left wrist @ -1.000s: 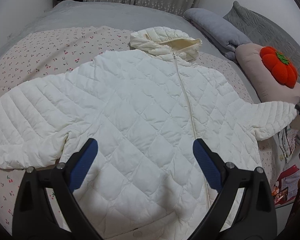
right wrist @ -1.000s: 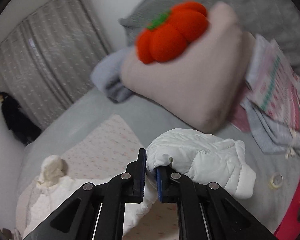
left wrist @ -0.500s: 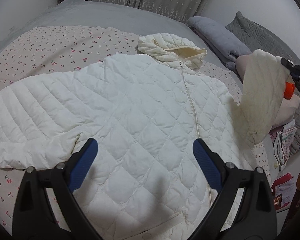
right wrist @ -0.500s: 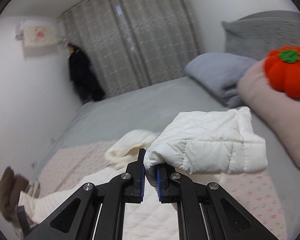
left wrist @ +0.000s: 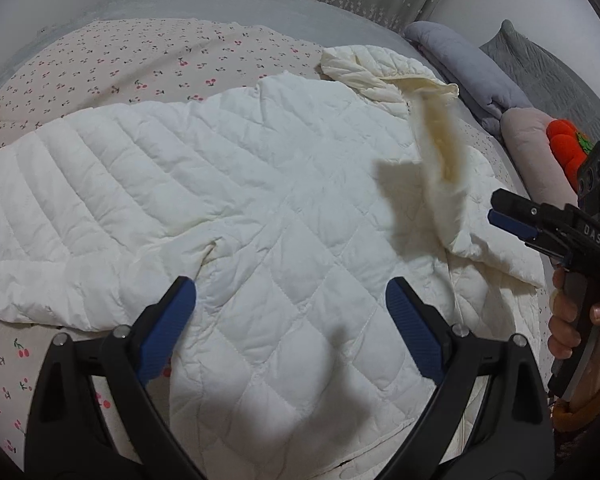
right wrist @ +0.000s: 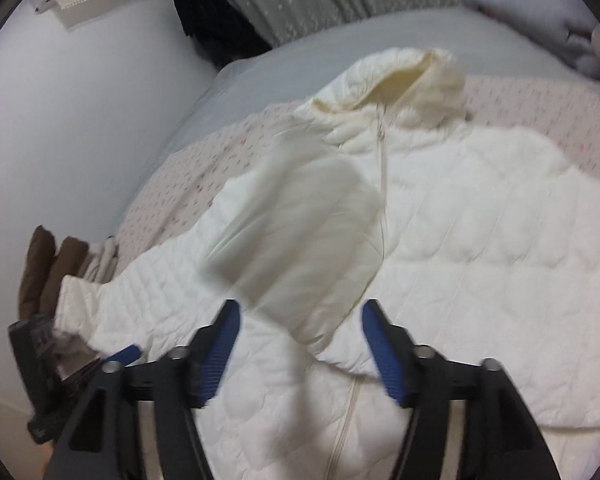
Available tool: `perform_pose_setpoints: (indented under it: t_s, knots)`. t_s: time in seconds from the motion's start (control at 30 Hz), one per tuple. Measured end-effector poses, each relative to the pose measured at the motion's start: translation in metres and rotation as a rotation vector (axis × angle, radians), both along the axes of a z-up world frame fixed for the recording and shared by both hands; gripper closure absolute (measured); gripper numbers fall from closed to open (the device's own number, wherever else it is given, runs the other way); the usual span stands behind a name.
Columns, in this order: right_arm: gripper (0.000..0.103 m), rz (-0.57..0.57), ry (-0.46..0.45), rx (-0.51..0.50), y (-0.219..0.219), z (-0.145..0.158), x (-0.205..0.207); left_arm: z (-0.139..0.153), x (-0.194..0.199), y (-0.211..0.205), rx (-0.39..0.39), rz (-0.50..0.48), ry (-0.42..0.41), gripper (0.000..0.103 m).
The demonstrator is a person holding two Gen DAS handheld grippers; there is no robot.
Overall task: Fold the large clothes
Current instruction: 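Grasp the jacket front near the snap button with the left gripper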
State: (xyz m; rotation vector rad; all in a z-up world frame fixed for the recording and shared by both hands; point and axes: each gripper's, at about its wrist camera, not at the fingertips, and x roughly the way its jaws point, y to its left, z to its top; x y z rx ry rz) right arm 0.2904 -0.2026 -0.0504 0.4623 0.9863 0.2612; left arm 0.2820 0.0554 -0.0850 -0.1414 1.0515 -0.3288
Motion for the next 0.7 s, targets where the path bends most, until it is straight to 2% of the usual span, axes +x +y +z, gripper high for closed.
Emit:
perform_pose_setpoints:
  t_s: [0.1,0.23,0.3,0.4,0.43,0.47,0.5,0.53,0.57,0.63,0.7]
  knots:
    - [0.034,-0.032,-0.038,-0.026,-0.019,0.016,-0.012,0.002,0.008,-0.008,-0.004,-0.013,0.008,0.007]
    - [0.029,-0.136,-0.064,-0.057,-0.063,0.034,-0.024,-0.003,0.028,-0.036,-0.029,-0.074,0.044,0.007]
    - [0.027,-0.18,-0.058,-0.067,-0.077,0.032,-0.031,-0.008,0.04,-0.053,-0.029,-0.082,0.066,0.007]
    - [0.027,-0.224,-0.027,-0.104,-0.101,0.025,-0.04,-0.015,0.059,-0.076,-0.041,-0.098,0.076,0.014]
    - [0.027,-0.237,-0.017,-0.131,-0.106,0.022,-0.043,-0.018,0.065,-0.082,-0.027,-0.09,0.077,0.022]
    - [0.027,-0.251,-0.011,-0.163,-0.111,0.018,-0.047,-0.021,0.07,-0.088,-0.011,-0.079,0.075,0.04]
    - [0.027,-0.263,-0.005,-0.188,-0.116,0.015,-0.05,-0.022,0.073,-0.092,0.0,-0.076,0.069,0.052]
    - [0.027,-0.276,0.003,-0.213,-0.12,0.011,-0.052,-0.023,0.074,-0.097,0.003,-0.078,0.056,0.076]
    - [0.027,-0.284,0.009,-0.232,-0.123,0.008,-0.054,-0.02,0.072,-0.101,0.008,-0.079,0.038,0.095]
    - [0.027,-0.304,-0.003,-0.292,-0.126,0.003,-0.057,-0.009,0.064,-0.103,0.072,-0.049,-0.034,0.096]
    - [0.027,-0.32,-0.028,-0.369,-0.127,0.0,-0.059,-0.002,0.056,-0.098,0.068,-0.011,-0.065,0.096]
